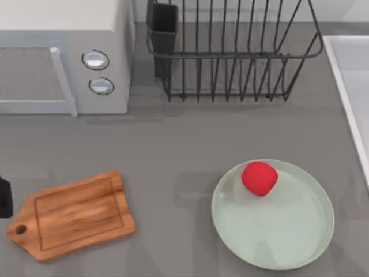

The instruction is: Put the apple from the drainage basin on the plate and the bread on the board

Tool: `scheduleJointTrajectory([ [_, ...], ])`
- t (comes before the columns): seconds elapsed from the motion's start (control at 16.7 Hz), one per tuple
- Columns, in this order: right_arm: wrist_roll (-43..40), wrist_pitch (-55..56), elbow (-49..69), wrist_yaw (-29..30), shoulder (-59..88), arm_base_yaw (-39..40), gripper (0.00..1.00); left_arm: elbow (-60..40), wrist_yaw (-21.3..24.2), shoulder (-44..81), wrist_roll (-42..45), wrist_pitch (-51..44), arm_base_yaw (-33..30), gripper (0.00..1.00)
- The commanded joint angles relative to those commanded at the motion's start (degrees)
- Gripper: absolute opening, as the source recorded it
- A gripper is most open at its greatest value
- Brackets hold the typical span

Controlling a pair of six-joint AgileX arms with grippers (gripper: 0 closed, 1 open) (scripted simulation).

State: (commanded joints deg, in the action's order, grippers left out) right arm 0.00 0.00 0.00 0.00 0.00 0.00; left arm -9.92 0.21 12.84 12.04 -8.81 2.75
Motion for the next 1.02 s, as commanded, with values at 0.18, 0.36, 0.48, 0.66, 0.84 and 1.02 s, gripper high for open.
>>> scheduleJointTrajectory([
  [0.18, 0.0, 0.0, 0.0, 0.0, 0.0, 0.0, 1.0, -9.14, 0.05, 14.39, 11.45, -8.03, 2.66, 1.0],
  [0.36, 0.0, 0.0, 0.0, 0.0, 0.0, 0.0, 1.0, -19.37, 0.01, 31.78, 24.21, -16.95, 5.73, 1.0],
  [0.48, 0.0, 0.0, 0.0, 0.0, 0.0, 0.0, 1.0, -26.24, -0.05, 43.36, 32.67, -22.91, 7.83, 1.0],
  [0.66, 0.0, 0.0, 0.0, 0.0, 0.0, 0.0, 1.0, -35.85, -0.14, 58.82, 44.38, -31.3, 10.8, 1.0],
  [0.84, 0.0, 0.0, 0.0, 0.0, 0.0, 0.0, 1.0, -43.95, -0.2, 71.27, 54.27, -38.44, 13.3, 1.0],
  [1.02, 0.0, 0.0, 0.0, 0.0, 0.0, 0.0, 1.0, -49.85, -0.23, 80.36, 61.57, -43.69, 15.13, 1.0],
])
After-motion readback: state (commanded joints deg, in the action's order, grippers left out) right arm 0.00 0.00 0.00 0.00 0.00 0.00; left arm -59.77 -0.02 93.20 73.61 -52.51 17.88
